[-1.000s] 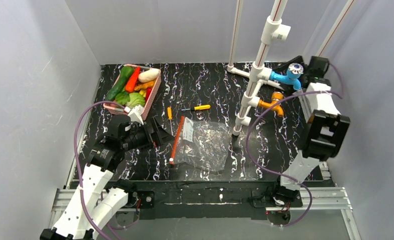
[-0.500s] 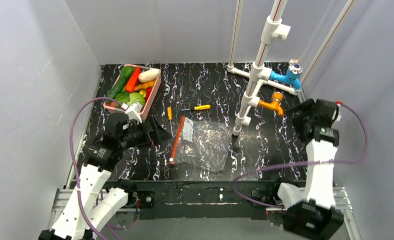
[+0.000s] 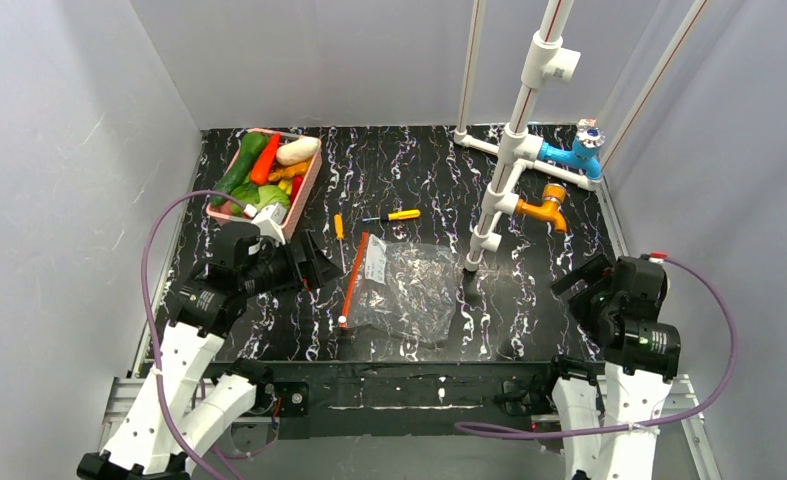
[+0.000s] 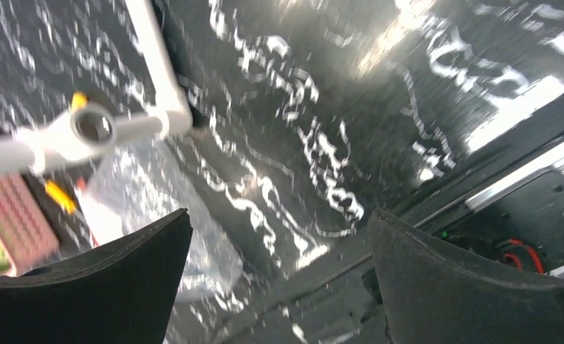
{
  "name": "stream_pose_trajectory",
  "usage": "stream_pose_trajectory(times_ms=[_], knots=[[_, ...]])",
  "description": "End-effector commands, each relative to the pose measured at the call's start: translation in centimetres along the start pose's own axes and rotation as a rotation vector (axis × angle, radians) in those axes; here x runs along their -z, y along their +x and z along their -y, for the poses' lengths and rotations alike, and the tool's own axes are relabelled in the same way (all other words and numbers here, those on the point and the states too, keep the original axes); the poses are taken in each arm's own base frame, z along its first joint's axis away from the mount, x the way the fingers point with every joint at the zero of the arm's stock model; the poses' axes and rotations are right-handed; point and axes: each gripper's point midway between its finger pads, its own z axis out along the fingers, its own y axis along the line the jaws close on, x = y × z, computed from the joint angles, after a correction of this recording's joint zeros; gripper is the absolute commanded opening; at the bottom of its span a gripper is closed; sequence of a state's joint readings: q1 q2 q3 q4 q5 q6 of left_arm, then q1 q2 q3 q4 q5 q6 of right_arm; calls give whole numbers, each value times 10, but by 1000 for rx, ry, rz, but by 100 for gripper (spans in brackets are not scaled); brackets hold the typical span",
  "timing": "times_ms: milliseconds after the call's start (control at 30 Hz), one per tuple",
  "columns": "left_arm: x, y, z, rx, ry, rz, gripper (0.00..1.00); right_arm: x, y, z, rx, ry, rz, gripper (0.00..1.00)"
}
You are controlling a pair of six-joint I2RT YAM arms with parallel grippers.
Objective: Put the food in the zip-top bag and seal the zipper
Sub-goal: Move the distractor to the center of the board.
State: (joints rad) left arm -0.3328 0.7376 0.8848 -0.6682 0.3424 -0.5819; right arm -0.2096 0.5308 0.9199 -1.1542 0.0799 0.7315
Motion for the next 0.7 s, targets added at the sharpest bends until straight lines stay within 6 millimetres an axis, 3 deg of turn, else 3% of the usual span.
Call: stream_pose_trajectory(times_ms=[0, 200, 333, 533, 667], knots=[[0, 0, -6, -17, -33, -4, 99, 13, 58, -12, 115, -166, -258, 100], [-11, 6, -13, 18, -55, -43, 99, 27, 93, -26, 274, -323, -432, 100], [-21, 9, -16, 48, -53, -53, 99, 32, 124, -21, 384, -365, -552, 100], [-37, 18, -29, 106, -80, -70, 99, 35, 150, -27, 580, -435, -564, 100], [-32, 22, -40, 123, -121, -32, 99, 42, 161, -49, 755, -461, -481, 100]])
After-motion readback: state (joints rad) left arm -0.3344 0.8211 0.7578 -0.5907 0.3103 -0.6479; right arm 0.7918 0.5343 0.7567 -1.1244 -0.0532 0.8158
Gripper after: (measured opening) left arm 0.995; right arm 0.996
